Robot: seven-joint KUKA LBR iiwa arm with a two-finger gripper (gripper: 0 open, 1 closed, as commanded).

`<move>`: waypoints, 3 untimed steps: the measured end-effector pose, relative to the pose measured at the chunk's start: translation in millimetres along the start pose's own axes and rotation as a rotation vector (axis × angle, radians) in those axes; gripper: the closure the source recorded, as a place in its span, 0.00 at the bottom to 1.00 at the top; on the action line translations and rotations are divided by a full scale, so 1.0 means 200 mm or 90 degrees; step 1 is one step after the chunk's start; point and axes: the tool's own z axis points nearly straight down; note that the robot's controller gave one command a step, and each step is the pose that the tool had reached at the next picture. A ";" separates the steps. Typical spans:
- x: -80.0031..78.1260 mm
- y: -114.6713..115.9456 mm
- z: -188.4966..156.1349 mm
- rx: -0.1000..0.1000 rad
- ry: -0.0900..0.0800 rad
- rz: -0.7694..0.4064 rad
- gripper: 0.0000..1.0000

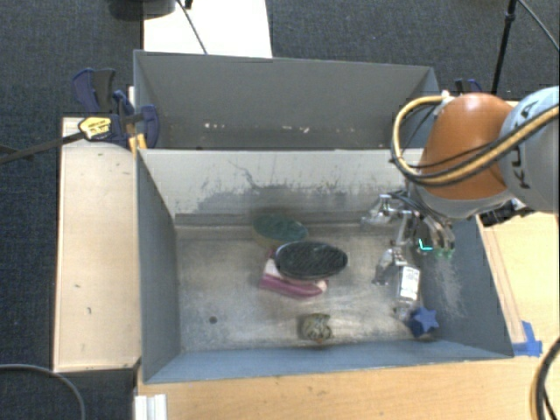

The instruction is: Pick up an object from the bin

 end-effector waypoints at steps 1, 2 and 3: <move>-0.10 0.27 0.32 0.001 -0.009 -0.028 0.00; 0.11 0.56 0.31 0.001 -0.011 -0.101 0.00; 0.10 0.56 0.30 0.001 -0.015 -0.100 1.00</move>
Offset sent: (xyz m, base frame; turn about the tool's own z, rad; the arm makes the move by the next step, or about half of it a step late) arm 0.0165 0.0522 -0.0655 -0.0417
